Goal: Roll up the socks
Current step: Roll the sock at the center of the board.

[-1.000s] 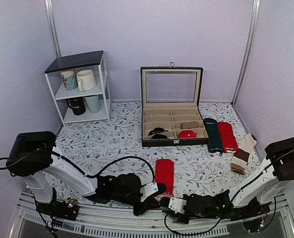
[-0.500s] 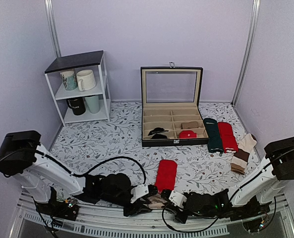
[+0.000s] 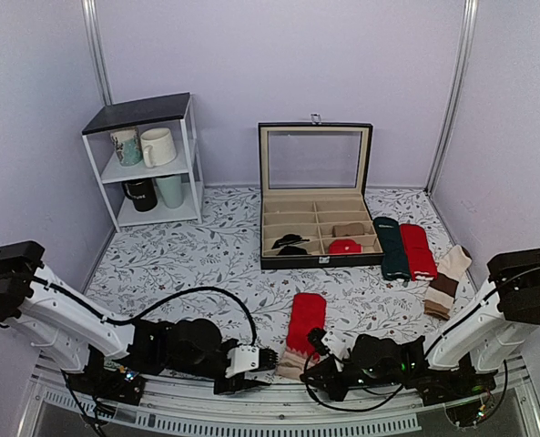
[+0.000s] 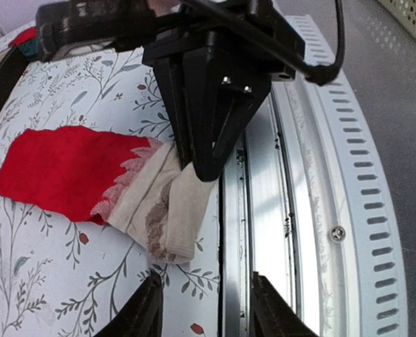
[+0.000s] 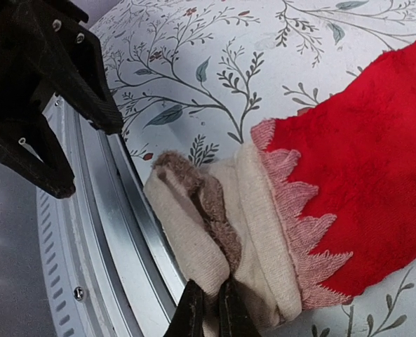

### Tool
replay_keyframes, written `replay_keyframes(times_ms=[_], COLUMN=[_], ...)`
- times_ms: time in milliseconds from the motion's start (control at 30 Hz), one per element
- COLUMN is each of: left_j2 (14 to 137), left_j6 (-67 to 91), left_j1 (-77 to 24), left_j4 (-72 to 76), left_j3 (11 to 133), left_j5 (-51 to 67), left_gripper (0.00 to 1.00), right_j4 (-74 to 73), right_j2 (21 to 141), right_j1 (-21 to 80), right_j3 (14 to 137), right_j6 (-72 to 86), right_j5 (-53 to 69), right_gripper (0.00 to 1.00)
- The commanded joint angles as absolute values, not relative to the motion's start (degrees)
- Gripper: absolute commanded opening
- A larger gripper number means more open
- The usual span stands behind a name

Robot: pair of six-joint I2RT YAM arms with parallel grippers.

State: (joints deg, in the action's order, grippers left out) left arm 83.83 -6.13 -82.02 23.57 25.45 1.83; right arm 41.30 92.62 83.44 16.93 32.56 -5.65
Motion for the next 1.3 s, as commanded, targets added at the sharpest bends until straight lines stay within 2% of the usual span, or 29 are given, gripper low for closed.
replay_keyframes(times_ms=[0,267,533,900,1100,1133,1200,1267], left_j2=[86.16,93.04,94.15,100.31,102.00,101.85,101.55,101.16], left_j6=[-13.13,-18.23,-21.22,-19.92,-18.13,-17.93,-17.37,-16.05], left_j1=[-82.58,-82.60,-82.18,-80.59,-79.12,-79.03,-78.77,-78.54], left_j4=[26.89,28.07,34.02,32.90,29.82,29.49,27.70,25.61], left_j3=[26.12,30.13,29.49,31.83,33.51,33.49,33.92,34.46], left_j5=[-0.35,-1.55,-3.55,0.30,1.00,1.19,2.26,2.96], left_gripper=[0.43,0.44,0.46,0.42,0.23,0.17,0.00,0.00], right_j4=[30.34,29.77,29.55,29.70,29.93,29.97,29.97,29.74], right_j2=[97.29,98.88,97.90,97.91,97.52,97.48,97.26,96.65], right_j1=[81.68,80.43,80.42,80.42,80.33,80.33,80.25,80.17], right_j3=[15.55,16.17,15.31,14.24,13.98,13.96,14.06,14.23], right_j6=[39.77,41.79,41.08,40.89,40.70,40.63,40.43,40.03], right_j5=[0.67,3.15,3.68,4.47,4.61,4.65,4.66,4.40], right_gripper=[0.05,0.05,0.05,0.05,0.05,0.05,0.05,0.07])
